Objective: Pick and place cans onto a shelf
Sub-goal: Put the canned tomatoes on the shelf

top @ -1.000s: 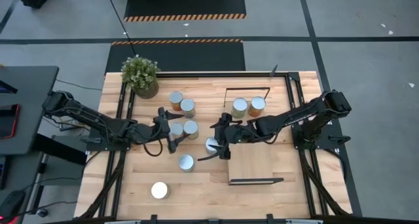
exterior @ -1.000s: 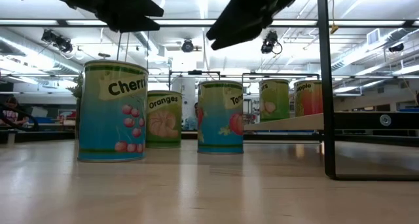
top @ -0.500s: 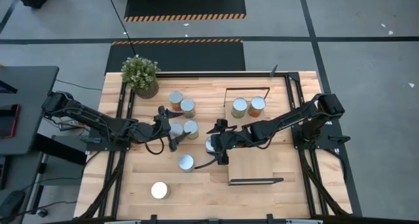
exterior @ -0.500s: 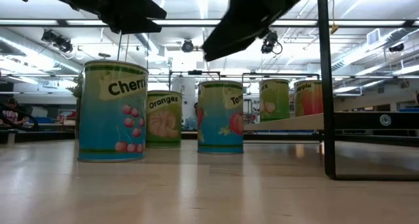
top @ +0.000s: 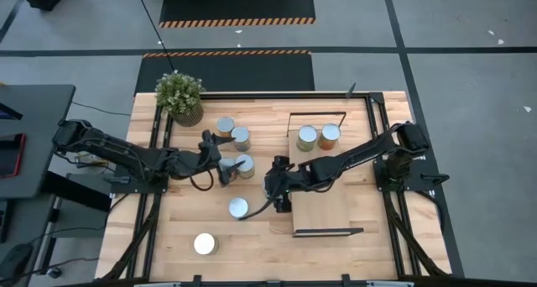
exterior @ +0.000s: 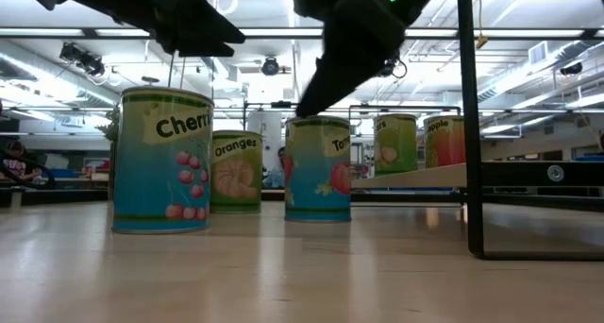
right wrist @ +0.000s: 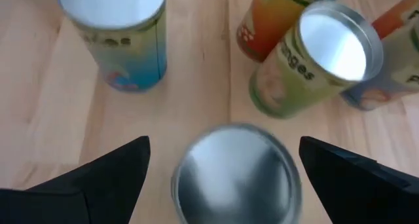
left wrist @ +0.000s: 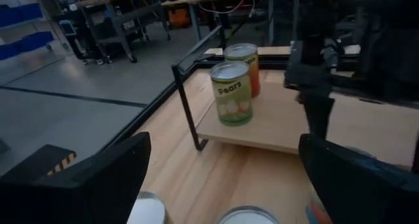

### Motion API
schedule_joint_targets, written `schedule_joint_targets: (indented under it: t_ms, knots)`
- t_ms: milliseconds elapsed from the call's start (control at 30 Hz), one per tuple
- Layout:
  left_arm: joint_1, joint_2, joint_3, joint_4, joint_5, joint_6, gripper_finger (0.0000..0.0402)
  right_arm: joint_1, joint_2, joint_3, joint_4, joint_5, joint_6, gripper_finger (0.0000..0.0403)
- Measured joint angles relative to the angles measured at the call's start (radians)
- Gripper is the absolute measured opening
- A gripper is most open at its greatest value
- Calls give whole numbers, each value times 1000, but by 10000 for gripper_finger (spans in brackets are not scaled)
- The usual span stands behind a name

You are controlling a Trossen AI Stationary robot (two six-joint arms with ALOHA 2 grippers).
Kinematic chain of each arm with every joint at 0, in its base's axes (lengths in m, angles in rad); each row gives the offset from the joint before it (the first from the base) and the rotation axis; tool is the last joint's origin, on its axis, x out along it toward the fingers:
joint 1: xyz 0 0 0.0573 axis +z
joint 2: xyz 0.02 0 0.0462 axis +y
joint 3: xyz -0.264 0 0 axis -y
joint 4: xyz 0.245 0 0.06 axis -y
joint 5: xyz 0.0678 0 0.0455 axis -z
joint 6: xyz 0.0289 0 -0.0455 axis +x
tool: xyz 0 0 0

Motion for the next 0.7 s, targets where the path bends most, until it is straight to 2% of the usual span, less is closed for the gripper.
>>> schedule_joint_targets:
  t_ms: [233,467,700]
  knots:
    - [0,0,0,57,52,20,396,-14,32,29,-66,-10,41,400]
    - [0,0,0,66,55,20,396,-13,31,29,-83,8,39,398]
    - [0,0,0,91,54,46,396,-13,31,20,-117,-14,51,370]
